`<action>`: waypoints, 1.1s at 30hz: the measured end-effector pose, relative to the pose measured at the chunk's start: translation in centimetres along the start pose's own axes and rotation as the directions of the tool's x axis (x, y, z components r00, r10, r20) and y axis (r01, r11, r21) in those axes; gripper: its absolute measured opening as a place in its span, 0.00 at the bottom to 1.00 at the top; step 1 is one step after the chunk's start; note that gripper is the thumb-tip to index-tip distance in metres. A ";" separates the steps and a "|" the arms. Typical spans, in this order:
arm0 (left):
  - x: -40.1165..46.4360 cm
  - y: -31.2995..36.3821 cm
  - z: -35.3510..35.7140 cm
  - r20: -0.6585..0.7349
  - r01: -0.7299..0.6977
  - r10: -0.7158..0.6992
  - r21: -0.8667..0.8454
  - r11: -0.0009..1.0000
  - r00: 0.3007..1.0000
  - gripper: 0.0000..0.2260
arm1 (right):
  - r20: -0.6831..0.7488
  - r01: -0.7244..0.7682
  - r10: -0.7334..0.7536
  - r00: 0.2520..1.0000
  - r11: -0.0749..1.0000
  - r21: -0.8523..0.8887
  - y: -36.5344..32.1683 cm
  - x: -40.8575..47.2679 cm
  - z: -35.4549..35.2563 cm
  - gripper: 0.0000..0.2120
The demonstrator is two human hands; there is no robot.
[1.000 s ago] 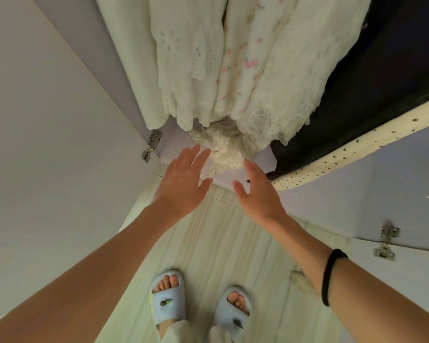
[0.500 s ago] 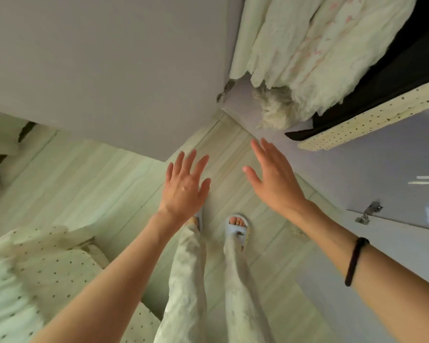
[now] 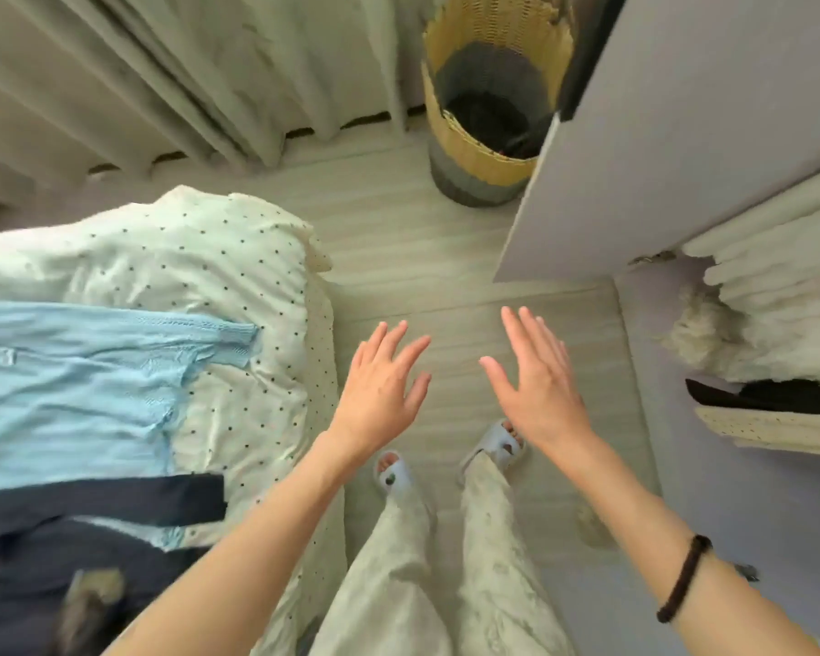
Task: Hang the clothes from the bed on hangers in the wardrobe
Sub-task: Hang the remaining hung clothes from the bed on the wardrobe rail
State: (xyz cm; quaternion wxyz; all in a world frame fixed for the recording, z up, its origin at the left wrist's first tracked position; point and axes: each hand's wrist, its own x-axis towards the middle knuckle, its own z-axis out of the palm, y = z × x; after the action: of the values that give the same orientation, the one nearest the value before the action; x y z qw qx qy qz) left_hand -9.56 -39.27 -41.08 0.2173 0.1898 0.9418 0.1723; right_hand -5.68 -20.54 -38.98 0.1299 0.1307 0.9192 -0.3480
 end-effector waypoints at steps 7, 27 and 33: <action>-14.3 -10.0 -5.8 -0.239 0.388 -0.409 -0.134 0.912 0.880 0.25 | 0.252 0.402 -0.372 0.894 0.912 -0.080 -14.5 -3.5 7.9 0.27; -41.7 -6.4 4.4 -0.077 0.578 -0.964 -0.811 -0.088 -0.254 0.22 | 0.829 0.960 -0.552 -0.088 0.175 0.218 -30.5 -17.3 23.1 0.28; -47.4 -6.3 7.6 0.015 0.494 -0.925 -0.842 -0.217 -0.379 0.24 | 0.855 0.953 -0.460 -0.240 0.054 0.297 -32.7 -23.7 28.2 0.28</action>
State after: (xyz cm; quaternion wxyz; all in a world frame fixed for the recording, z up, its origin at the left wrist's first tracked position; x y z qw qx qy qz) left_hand 31.78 -63.41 -33.80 -0.0885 -0.7233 0.6349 0.2567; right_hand 9.81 -66.72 -31.79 0.3144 -0.7073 0.6261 -0.0941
